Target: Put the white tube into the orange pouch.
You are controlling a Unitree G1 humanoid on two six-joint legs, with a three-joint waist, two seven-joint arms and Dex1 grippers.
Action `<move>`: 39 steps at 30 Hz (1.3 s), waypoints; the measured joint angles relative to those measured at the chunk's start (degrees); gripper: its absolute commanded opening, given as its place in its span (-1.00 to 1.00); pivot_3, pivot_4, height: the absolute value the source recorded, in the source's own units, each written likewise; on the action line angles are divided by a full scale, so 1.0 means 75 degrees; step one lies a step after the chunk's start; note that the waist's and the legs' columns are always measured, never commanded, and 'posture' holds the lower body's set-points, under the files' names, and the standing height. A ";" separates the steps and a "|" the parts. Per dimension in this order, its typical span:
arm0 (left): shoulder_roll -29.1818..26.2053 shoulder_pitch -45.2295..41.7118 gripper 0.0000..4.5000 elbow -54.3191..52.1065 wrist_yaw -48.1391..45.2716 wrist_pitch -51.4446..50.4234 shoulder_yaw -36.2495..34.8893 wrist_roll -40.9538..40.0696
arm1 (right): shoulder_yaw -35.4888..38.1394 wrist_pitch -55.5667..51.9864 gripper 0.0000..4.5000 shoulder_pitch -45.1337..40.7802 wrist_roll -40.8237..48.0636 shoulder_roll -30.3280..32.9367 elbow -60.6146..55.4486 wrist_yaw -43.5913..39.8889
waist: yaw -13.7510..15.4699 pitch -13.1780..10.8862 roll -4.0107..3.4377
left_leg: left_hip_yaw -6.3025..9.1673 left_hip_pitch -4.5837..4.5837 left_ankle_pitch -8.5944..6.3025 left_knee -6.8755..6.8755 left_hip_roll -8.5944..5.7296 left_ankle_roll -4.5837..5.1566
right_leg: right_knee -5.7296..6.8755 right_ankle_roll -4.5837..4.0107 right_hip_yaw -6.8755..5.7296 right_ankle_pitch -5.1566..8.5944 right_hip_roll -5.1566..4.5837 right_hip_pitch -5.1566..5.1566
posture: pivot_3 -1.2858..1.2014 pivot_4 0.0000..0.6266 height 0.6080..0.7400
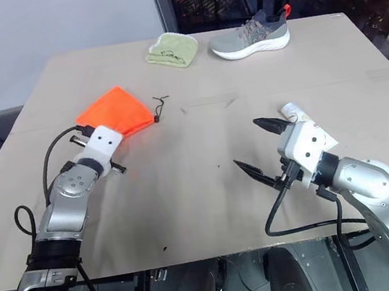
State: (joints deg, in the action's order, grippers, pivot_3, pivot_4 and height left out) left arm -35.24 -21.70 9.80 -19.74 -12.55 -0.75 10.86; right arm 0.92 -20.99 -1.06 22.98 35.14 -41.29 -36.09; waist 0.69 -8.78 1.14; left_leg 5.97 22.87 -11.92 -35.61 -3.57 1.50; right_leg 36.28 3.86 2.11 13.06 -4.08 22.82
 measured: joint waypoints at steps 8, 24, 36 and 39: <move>0.0316 -0.0001 -0.98 -0.1270 -0.1460 -0.1469 -0.0594 -0.2117 | -0.0018 -0.0083 1.00 0.0007 0.0004 0.0004 0.0001 0.0016 | -0.0003 0.0000 0.0000 | 0.0000 0.0003 0.0000 -0.0006 0.0000 0.0000 | 0.0000 0.0000 -0.0001 0.0000 0.0002 -0.0001 | 0.03 -0.52 1.00; -0.0036 -0.0658 -0.98 -0.2475 -0.2198 -0.7297 -0.2900 -0.6946 | -0.0936 -0.1866 1.00 -0.0561 -0.1663 -0.0197 0.1595 0.1491 | -0.0184 -0.0004 0.0005 | 0.0006 -0.0001 0.0000 -0.0062 0.0001 -0.0001 | 0.0047 0.0001 -0.0007 0.0003 0.0014 -0.0006 | 0.03 -0.52 1.00; -0.0289 -0.0304 -0.98 -0.2486 -0.2271 -0.7147 -0.2796 -0.7301 | -0.2051 -0.3658 1.00 -0.1797 -0.3413 -0.0020 0.2026 0.1834 | -0.0160 -0.0006 0.0005 | 0.0004 0.0007 -0.0001 -0.0057 -0.0004 -0.0002 | 0.0043 -0.0001 0.0000 0.0003 0.0005 -0.0001 | 0.03 -0.52 1.00; -0.0801 0.0236 -0.74 -0.2754 -0.2596 -0.5758 -0.1986 -0.6381 | -0.1789 -0.3620 1.00 -0.1787 -0.3247 -0.0080 0.2013 0.1658 | -0.0175 -0.0006 0.0004 | -0.0016 0.0005 -0.0002 -0.0041 -0.0007 -0.0002 | 0.0032 -0.0004 0.0025 0.0003 -0.0002 0.0006 | 0.03 -0.52 1.00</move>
State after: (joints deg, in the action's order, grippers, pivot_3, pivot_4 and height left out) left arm -41.24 -19.93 -10.85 -39.21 -55.74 -15.64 -36.99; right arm -12.49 -48.14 -14.46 -1.38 34.54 -26.19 -23.66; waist -0.63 -8.83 1.16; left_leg 5.84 22.90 -11.93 -35.93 -3.63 1.48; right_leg 36.52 3.84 2.29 13.08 -4.10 22.86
